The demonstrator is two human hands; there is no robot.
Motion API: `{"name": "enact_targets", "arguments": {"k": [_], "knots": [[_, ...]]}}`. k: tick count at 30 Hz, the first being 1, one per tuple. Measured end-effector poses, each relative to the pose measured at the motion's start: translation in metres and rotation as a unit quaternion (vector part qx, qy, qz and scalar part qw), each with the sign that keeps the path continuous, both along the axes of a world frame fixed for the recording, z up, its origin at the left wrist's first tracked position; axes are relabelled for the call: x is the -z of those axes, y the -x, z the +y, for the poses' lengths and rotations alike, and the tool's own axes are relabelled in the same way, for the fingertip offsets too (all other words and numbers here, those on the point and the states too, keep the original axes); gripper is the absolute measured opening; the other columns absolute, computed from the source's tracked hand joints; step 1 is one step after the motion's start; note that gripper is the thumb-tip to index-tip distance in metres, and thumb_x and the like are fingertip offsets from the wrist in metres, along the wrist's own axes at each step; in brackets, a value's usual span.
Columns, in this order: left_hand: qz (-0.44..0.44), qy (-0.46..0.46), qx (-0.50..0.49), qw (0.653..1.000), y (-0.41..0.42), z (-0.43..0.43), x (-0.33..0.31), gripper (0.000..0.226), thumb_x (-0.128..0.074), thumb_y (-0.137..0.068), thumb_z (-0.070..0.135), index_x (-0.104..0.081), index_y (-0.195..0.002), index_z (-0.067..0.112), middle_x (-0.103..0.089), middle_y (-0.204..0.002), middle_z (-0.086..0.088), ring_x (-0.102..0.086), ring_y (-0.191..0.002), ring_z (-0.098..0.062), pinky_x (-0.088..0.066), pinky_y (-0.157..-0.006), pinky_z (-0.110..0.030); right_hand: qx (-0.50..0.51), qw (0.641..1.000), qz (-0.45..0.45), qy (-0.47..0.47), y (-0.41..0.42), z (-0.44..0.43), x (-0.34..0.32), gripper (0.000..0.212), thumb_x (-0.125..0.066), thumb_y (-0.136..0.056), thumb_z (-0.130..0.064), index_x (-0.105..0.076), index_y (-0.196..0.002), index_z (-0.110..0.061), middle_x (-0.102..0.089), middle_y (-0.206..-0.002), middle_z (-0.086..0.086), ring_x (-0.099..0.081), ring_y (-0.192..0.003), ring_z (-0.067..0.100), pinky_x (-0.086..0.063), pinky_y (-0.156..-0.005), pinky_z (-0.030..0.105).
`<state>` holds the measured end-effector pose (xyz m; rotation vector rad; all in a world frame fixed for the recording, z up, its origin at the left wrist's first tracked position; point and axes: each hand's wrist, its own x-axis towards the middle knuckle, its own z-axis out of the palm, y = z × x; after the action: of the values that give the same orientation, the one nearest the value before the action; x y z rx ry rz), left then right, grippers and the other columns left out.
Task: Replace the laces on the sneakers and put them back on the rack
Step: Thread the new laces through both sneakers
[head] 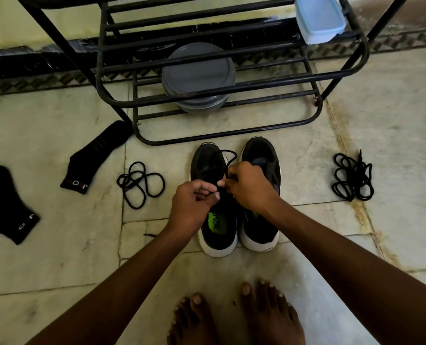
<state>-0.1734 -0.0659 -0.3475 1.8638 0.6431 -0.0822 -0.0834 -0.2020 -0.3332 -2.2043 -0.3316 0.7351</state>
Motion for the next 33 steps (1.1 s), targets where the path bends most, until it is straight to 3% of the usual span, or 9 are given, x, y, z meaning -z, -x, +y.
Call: {"name": "enact_targets", "arguments": {"k": [5, 11, 15, 18, 22, 27, 30, 31, 33], "knots": [[-0.006, -0.007, 0.0, 1.0, 0.001, -0.002, 0.0, 0.013, -0.078, -0.088, 0.008, -0.075, -0.096, 0.018, -0.069, -0.084, 0.004, -0.064, -0.079, -0.008, -0.05, -0.07, -0.014, -0.011, 1.0, -0.02, -0.001, 0.003, 0.003, 0.0, 0.021, -0.071, -0.095, -0.021, -0.064, -0.078, -0.013, -0.061, -0.07, -0.007, -0.059, -0.066, 0.002, -0.037, -0.056, 0.013], [0.0, -0.044, 0.008, 0.999, 0.0, -0.005, 0.003, 0.017, -0.077, -0.085, 0.003, -0.073, -0.093, 0.018, -0.066, -0.087, -0.002, -0.061, -0.079, -0.011, -0.05, -0.071, -0.02, 0.025, 0.998, -0.063, -0.009, 0.009, 0.003, -0.003, 0.037, -0.078, -0.089, -0.02, -0.051, -0.064, -0.016, -0.06, -0.067, -0.002, -0.055, -0.06, 0.003, -0.039, -0.054, 0.007], [0.004, -0.035, 0.028, 0.999, -0.002, -0.004, 0.005, 0.025, -0.071, -0.088, 0.0, -0.067, -0.08, 0.023, -0.068, -0.081, 0.002, -0.063, -0.077, -0.008, -0.051, -0.072, -0.022, 0.042, 0.995, -0.084, -0.013, 0.019, 0.0, -0.003, 0.031, -0.076, -0.09, -0.022, -0.06, -0.064, -0.016, -0.071, -0.076, 0.0, -0.064, -0.068, 0.005, -0.039, -0.056, 0.007], [-0.004, -0.031, 0.018, 0.999, -0.001, 0.001, 0.008, 0.022, -0.068, -0.093, 0.004, -0.064, -0.082, 0.023, -0.068, -0.083, 0.002, -0.065, -0.081, -0.012, -0.053, -0.074, -0.027, 0.019, 0.997, -0.072, -0.002, 0.023, -0.006, -0.01, 0.018, -0.079, -0.087, -0.03, -0.073, -0.079, -0.015, -0.073, -0.078, -0.003, -0.066, -0.07, 0.004, -0.049, -0.062, 0.016], [-0.002, 0.03, -0.021, 0.999, 0.001, 0.011, 0.007, 0.018, -0.06, -0.099, 0.004, -0.06, -0.086, 0.016, -0.071, -0.085, -0.003, -0.065, -0.077, -0.013, -0.051, -0.071, -0.032, -0.014, 0.999, -0.044, 0.016, 0.03, -0.011, -0.012, 0.038, -0.085, -0.079, -0.023, -0.072, -0.113, -0.013, -0.075, -0.103, 0.0, -0.072, -0.093, 0.013, -0.056, -0.08, 0.019], [-0.105, 0.195, -0.131, 0.966, 0.002, 0.024, -0.011, 0.02, -0.044, -0.105, -0.002, -0.051, -0.093, 0.012, -0.075, -0.094, -0.015, -0.073, -0.095, -0.032, -0.056, -0.094, -0.042, -0.035, 0.997, -0.07, 0.028, 0.036, -0.008, -0.008, 0.03, -0.074, -0.082, -0.016, -0.069, -0.11, -0.007, -0.075, -0.094, 0.006, -0.073, -0.084, 0.02, -0.063, -0.08, 0.035], [-0.161, 0.276, -0.2, 0.926, 0.002, 0.036, -0.026, 0.026, -0.036, -0.106, -0.002, -0.048, -0.092, 0.015, -0.059, -0.074, -0.006, -0.059, -0.063, -0.023, -0.059, -0.07, -0.04, -0.04, 0.996, -0.073, 0.033, 0.035, -0.007, -0.008, 0.024, -0.069, -0.08, -0.017, -0.067, -0.104, -0.01, -0.071, -0.082, 0.002, -0.07, -0.072, 0.017, -0.063, -0.072, 0.036], [-0.158, 0.257, -0.209, 0.93, 0.003, 0.04, -0.03, 0.026, -0.037, -0.106, -0.001, -0.048, -0.091, 0.018, -0.055, -0.073, -0.002, -0.049, -0.058, -0.018, -0.052, -0.059, -0.035, -0.038, 0.996, -0.072, 0.032, 0.035, -0.007, -0.007, 0.024, -0.069, -0.08, -0.017, -0.066, -0.103, -0.01, -0.071, -0.08, 0.002, -0.069, -0.07, 0.018, -0.063, -0.071, 0.037], [-0.114, 0.083, -0.16, 0.977, 0.008, 0.051, -0.03, 0.021, -0.048, -0.104, 0.007, -0.052, -0.094, 0.025, -0.056, -0.078, 0.005, -0.047, -0.063, -0.012, -0.043, -0.058, -0.034, -0.026, 0.997, -0.069, 0.025, 0.035, -0.008, -0.007, 0.031, -0.07, -0.081, -0.015, -0.065, -0.112, -0.008, -0.072, -0.084, 0.004, -0.071, -0.074, 0.019, -0.063, -0.073, 0.035]]}}
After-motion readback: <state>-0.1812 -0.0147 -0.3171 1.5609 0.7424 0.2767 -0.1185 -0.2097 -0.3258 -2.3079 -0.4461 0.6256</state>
